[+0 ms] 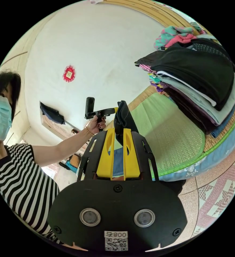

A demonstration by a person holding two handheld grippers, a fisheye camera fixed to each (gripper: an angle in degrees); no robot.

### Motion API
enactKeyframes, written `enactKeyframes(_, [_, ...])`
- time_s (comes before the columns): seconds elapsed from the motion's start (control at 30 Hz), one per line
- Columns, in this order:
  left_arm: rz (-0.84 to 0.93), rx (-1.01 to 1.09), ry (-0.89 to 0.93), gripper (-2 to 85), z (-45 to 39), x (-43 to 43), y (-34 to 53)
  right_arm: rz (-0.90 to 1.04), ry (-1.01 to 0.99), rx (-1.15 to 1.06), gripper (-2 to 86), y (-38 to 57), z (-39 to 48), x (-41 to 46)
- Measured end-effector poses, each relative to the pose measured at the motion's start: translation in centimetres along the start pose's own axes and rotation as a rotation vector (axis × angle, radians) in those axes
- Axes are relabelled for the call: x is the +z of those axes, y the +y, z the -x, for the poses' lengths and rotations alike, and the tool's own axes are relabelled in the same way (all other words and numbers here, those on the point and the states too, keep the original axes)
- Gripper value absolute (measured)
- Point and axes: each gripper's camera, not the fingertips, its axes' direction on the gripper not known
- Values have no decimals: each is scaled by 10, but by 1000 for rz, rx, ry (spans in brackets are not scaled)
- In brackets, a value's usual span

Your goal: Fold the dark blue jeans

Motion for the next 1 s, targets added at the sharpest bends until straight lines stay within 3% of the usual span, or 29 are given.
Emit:
enactKeyframes(0.37, [-106,-205,-53,11,14,-146,178,380,-167,-210,57,26,121,220])
enactKeyframes(0.67, [-101,-659,-85,2,45,-181,322,754,13,-211,58,85,124,406])
enactKeyframes(0.87, [-215,-593,40,1,-4,-202,366,828,18,-237,65,91,137,473])
enactKeyframes(1.0, [-65,-579,28,2,-37,-193,390,883,-49,-256,61,86,152,511])
